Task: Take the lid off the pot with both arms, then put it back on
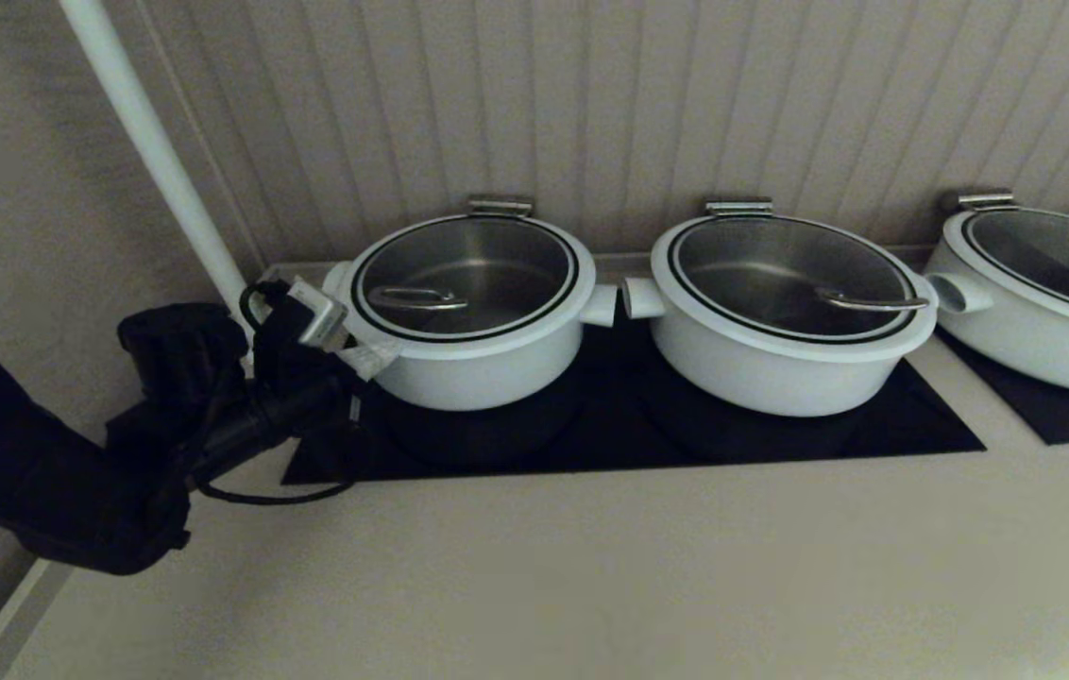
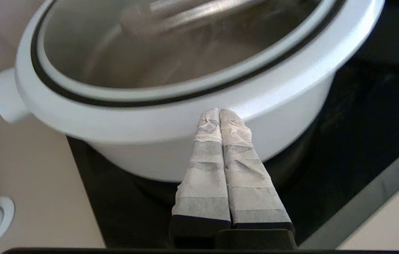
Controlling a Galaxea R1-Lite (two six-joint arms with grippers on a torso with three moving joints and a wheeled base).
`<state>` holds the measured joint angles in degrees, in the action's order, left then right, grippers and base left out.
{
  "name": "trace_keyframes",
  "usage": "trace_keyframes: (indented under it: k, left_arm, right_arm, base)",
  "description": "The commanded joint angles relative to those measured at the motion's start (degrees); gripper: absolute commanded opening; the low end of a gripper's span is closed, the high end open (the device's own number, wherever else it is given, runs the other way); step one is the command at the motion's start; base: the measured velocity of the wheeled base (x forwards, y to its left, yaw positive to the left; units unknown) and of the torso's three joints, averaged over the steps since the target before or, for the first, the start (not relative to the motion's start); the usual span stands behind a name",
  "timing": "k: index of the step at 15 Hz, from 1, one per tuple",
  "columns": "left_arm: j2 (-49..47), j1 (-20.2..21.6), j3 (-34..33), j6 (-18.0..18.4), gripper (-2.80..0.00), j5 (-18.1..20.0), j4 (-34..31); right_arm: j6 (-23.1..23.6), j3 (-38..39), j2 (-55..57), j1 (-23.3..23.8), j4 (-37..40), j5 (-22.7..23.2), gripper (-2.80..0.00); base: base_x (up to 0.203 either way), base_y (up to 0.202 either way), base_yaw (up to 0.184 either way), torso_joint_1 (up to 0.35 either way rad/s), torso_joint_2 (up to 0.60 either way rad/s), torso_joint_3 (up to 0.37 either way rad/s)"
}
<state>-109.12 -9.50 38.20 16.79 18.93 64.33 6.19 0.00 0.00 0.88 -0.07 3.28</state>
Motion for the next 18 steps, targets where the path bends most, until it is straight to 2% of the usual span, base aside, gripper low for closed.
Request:
trace_keyframes:
  k: [1,5,12,18]
  left_arm:
    - [2.49,0.19,-1.17,0.09,-2.8,0.14,0.8]
    - [6.22,2.68,-2.65,0.09,-2.8,0.14,0.71]
    - [16.1,5.57,-11.42,0.0,-2.8,-0.15,0.71]
    - [27.48,5.88,-22.96,0.15,-2.8,-5.16,0.71]
  right_arm:
    - [0.05,0.0,0.0,0.0,-0.01,0.06,-2.8]
    - [0.05,0.0,0.0,0.0,-0.01,0.06,-2.8]
    - [0.05,0.0,0.0,0.0,-0.01,0.06,-2.8]
    - [0.05,0.0,0.0,0.0,-0.01,0.06,-2.8]
  base:
    - [0.0,0.0,0.0,0.0,0.0,0.0]
    - [0.0,0.0,0.0,0.0,0.0,0.0]
    - [0.0,0.0,0.0,0.0,0.0,0.0]
    - [0.0,0.0,0.0,0.0,0.0,0.0]
